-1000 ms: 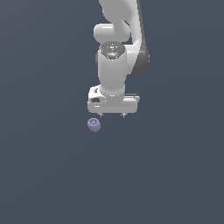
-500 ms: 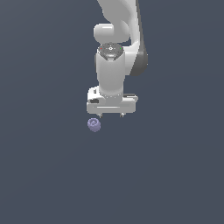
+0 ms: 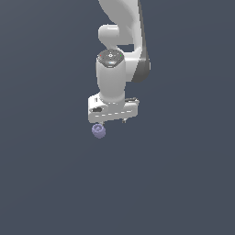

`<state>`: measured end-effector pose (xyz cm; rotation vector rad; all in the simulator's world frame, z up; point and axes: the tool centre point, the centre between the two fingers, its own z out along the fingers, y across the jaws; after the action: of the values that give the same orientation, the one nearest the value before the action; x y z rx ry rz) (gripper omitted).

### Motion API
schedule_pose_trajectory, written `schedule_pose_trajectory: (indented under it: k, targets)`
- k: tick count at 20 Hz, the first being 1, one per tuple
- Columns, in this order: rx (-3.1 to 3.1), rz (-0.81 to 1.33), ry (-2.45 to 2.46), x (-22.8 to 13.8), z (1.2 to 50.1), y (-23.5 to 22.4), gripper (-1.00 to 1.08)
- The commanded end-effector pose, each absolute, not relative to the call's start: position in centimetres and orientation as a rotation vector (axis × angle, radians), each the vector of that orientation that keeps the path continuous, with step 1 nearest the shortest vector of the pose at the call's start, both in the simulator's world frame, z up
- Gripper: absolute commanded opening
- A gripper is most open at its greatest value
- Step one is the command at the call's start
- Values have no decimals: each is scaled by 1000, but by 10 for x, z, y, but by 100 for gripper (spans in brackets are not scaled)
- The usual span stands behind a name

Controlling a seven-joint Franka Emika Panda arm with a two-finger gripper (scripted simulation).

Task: Pick up the object and move it to a goal position.

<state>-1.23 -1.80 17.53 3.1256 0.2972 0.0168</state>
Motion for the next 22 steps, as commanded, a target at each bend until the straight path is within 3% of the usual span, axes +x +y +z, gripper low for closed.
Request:
schedule_pose_trajectory:
  k: [1, 22]
  targets:
    - [3115, 15, 385, -14, 171, -23, 100]
    - [2926, 3, 1126, -30, 135, -66, 100]
